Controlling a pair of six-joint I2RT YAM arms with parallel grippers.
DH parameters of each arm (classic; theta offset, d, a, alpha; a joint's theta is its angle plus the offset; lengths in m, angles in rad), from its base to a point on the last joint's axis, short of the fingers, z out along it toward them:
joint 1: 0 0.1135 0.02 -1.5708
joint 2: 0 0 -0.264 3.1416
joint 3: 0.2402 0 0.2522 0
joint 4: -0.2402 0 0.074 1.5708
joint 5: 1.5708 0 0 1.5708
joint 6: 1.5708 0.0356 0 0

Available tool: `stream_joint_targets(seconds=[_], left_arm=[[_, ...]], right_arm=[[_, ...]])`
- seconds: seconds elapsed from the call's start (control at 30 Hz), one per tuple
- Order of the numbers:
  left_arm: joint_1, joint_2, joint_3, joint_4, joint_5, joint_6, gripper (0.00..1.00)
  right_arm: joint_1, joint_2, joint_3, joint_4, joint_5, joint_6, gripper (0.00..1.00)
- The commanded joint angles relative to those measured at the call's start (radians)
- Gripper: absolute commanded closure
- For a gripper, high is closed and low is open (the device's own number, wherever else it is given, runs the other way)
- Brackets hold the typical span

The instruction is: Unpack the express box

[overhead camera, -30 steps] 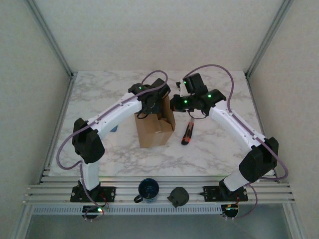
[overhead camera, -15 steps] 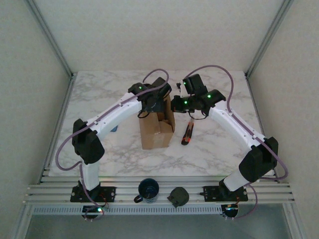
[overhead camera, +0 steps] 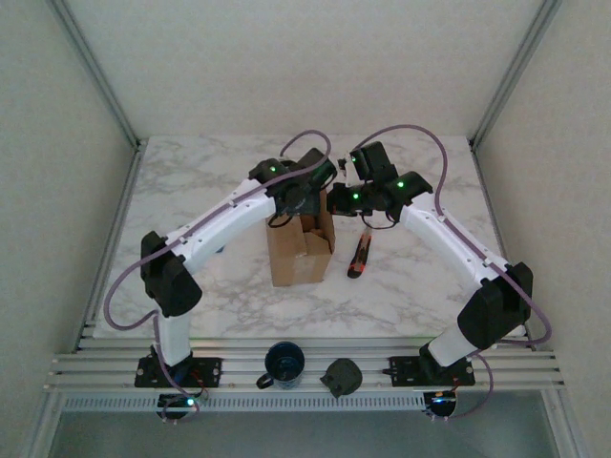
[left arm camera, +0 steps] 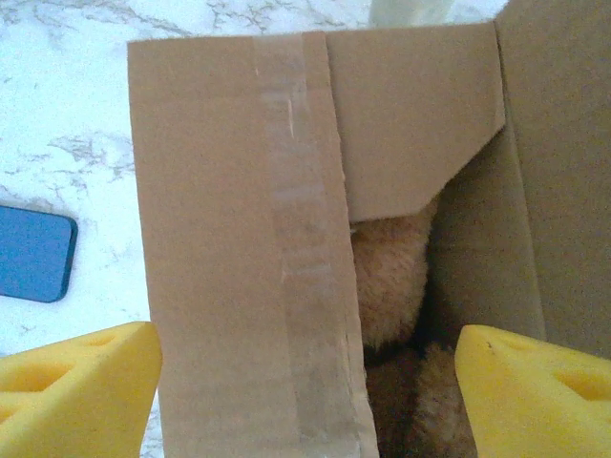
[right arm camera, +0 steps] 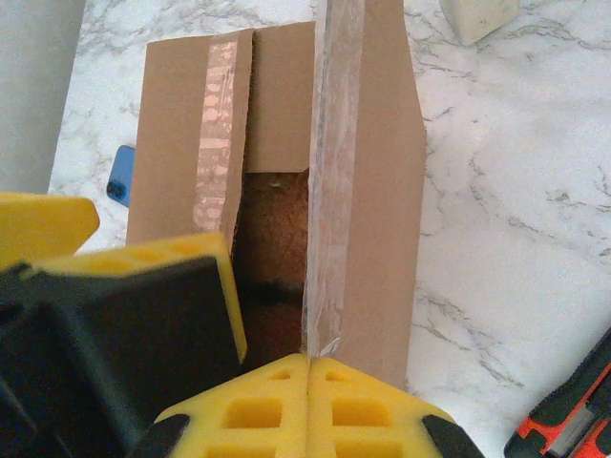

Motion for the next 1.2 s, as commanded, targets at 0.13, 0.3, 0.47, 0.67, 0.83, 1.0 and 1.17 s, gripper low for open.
stream_joint_targets(seconds=[0.13, 0.3, 0.47, 0.67, 0.83, 1.0, 1.17], left_arm=[[-0.014, 0.037, -0.039, -0.041, -0.026, -0.038, 0.21], [-0.014, 0.064, -0.062, -0.053, -0.044, -0.059, 0.24], [-0.014, 0.073, -0.069, -0.054, -0.053, -0.065, 0.32], [-0.018, 0.103, -0.065, -0.102, -0.072, -0.076, 0.23], [-0.028, 0.137, -0.018, -0.185, -0.133, -0.109, 0.19], [-0.033, 0.145, -0.012, -0.198, -0.148, -0.125, 0.23], [-0.033, 0.147, -0.038, -0.179, -0.141, -0.12, 0.25]], right_arm=[[0.004, -0.008, -0.01, -0.012, 0.0, -0.007, 1.0], [0.004, -0.012, -0.013, -0.015, 0.002, -0.01, 1.0], [0.003, -0.015, -0.014, -0.012, 0.001, -0.011, 1.0], [0.003, -0.014, -0.016, -0.009, -0.003, -0.013, 1.0], [0.003, -0.015, -0.015, -0.007, -0.008, -0.014, 1.0], [0.001, -0.018, -0.015, -0.004, -0.01, -0.016, 1.0], [-0.001, -0.028, -0.007, -0.007, -0.011, -0.013, 1.0]])
